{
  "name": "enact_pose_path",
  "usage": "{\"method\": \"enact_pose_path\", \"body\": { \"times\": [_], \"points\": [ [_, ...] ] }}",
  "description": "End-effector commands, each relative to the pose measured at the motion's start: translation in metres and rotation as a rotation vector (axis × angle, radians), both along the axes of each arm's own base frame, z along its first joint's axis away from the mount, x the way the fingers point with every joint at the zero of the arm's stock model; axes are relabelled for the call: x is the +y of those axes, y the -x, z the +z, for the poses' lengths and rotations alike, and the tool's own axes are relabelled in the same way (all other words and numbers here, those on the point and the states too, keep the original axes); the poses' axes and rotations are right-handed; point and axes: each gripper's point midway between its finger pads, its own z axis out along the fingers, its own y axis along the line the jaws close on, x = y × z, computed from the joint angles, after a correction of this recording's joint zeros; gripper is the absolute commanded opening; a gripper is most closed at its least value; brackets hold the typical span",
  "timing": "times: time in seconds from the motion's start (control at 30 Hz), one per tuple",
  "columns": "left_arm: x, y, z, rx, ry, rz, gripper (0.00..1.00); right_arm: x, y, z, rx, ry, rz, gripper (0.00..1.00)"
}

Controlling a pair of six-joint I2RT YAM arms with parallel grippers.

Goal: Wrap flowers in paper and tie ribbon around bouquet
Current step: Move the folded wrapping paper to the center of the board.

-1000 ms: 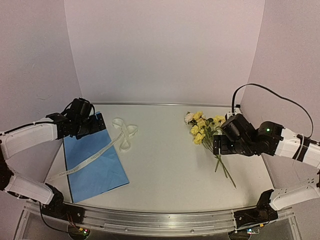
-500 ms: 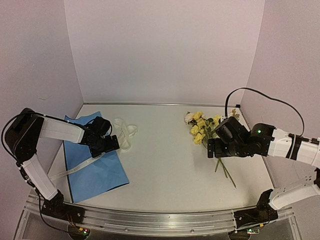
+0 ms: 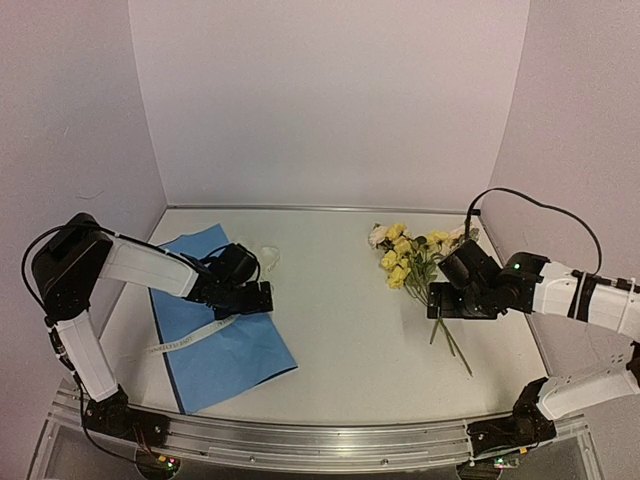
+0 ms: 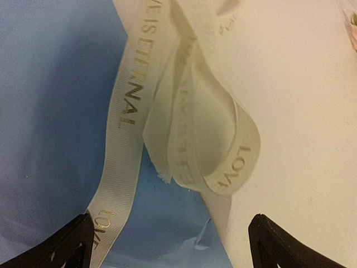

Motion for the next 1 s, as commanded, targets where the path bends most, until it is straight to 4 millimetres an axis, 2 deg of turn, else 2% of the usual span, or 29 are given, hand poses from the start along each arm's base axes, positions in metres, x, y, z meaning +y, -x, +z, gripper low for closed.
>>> {"method": "enact_pose_path", "body": {
  "times": [0.0,0.2,0.3,0.4,0.53,0.6,0.73,0.97],
  "points": [
    [-0.038,0.056,-0.028,0.162,0.017,-0.186,1.0,-0.023,-0.007,-0.017,0.07,-0.029,-0.108,0.98],
    [-0.087,0.099,-0.011,0.175,0.062,-0.384,1.0,-0.015,-0.013,-0.028,0.134,-0.034,-0.093,0.98],
    [-0.092,0.098,0.016,0.115,0.078,-0.388,1.0,-0.008,-0.009,-0.035,0.168,-0.061,-0.077,0.97],
    [-0.086,0.081,0.051,0.026,0.048,-0.343,0.98,-0.003,-0.005,-0.037,0.179,-0.069,-0.068,0.96],
    [-0.079,0.053,0.065,-0.035,-0.063,-0.298,0.92,-0.002,-0.002,-0.039,0.174,-0.084,-0.076,0.95],
    [-0.082,0.04,0.06,-0.03,-0.097,-0.304,0.9,-0.004,-0.003,-0.037,0.164,-0.084,-0.082,0.95],
    [-0.104,0.01,0.057,-0.062,-0.135,-0.341,0.93,-0.011,-0.002,-0.031,0.13,-0.076,-0.097,0.96],
    [-0.136,-0.046,0.033,-0.078,-0.221,-0.365,0.96,-0.023,0.004,-0.02,0.078,-0.081,-0.11,0.98]
  ]
}}
